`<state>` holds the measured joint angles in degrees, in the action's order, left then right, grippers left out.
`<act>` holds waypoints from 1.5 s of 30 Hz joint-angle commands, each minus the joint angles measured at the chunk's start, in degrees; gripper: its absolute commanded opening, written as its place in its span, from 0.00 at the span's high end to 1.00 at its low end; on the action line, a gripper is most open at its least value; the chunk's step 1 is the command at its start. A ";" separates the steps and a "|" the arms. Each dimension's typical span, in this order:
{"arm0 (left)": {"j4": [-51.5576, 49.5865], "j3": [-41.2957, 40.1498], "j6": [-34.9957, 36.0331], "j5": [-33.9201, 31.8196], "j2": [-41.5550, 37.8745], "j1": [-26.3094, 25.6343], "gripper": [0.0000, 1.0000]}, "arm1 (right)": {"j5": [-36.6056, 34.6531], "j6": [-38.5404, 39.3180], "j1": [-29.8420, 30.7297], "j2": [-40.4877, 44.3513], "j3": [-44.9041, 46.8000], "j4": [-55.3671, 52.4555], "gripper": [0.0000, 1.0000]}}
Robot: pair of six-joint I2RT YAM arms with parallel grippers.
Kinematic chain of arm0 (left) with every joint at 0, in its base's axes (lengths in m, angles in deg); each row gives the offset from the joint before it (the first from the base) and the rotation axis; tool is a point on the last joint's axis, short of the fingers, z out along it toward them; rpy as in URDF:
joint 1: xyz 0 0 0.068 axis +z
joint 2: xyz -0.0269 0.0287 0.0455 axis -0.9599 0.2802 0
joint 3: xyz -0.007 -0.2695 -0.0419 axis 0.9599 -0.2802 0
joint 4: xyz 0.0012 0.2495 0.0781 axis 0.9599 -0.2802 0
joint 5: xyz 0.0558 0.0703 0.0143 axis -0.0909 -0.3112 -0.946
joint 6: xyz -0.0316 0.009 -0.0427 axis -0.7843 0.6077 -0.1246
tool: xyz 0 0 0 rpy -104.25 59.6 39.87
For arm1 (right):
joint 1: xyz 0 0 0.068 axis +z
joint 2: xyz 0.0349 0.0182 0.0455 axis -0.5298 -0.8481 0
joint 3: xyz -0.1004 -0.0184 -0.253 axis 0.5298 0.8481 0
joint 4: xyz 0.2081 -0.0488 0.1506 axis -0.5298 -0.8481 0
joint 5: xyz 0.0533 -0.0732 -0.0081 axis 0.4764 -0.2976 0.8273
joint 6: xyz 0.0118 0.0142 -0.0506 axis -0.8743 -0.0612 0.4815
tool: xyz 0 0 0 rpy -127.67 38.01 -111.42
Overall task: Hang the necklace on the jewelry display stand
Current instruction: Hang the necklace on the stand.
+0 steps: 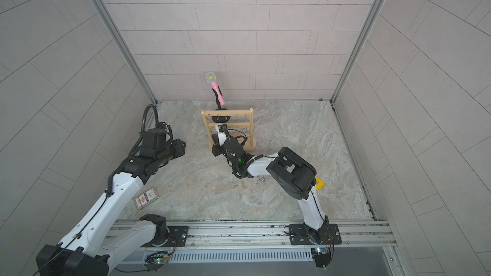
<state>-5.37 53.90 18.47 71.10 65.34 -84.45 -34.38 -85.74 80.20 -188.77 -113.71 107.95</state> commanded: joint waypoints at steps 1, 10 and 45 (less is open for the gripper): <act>0.97 -0.69 -0.37 -0.15 -0.15 0.31 0.62 | -0.88 -0.70 -0.46 1.91 0.99 0.28 1.00; 0.96 -0.78 -0.38 -0.11 -0.20 0.37 0.62 | -1.25 -1.13 -0.78 1.29 0.49 0.22 1.00; 1.16 -0.78 -0.31 0.06 -0.12 0.46 0.62 | 0.94 -1.09 -1.10 4.10 -0.25 -3.83 0.82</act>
<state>-5.35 53.68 18.47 71.26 65.34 -84.34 -33.96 -86.99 79.24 -188.31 -113.60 104.72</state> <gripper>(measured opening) 0.380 0.175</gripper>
